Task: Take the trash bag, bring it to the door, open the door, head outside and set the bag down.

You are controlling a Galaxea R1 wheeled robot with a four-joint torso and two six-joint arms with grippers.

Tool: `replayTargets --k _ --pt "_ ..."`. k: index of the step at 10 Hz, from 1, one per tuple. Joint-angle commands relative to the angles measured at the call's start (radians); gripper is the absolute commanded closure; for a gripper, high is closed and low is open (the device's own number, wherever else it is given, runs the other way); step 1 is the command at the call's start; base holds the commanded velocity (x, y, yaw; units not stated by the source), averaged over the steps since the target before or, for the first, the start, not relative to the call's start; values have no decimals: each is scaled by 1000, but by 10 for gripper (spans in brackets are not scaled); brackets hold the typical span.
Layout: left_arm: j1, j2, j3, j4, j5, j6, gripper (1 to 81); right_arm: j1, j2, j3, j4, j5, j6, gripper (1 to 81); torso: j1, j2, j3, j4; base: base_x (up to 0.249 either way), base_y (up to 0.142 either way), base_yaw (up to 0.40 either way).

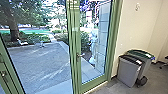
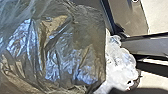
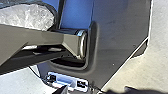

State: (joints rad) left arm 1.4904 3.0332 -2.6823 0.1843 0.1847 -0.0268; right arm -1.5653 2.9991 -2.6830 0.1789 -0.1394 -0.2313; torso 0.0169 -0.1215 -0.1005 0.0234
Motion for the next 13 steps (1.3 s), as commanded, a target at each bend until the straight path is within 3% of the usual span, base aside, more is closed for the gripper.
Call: replayTargets --k 1,6,8,13 --pt "-54 -3 6 6 61 4 811 38 0 2 -3 -69 -3 10 0 0 0 0 142 0 0" --pt "-54 -2 6 6 59 4 811 24 8 2 -6 -39 -3 10 0 0 0 0 142 0 0" --pt "-54 1 6 26 59 2 811 24 11 2 -6 -39 -2 10 0 0 0 0 142 0 0" --pt "-54 1 6 24 59 2 811 29 14 2 -6 -39 -2 10 0 0 0 0 142 -66 0"
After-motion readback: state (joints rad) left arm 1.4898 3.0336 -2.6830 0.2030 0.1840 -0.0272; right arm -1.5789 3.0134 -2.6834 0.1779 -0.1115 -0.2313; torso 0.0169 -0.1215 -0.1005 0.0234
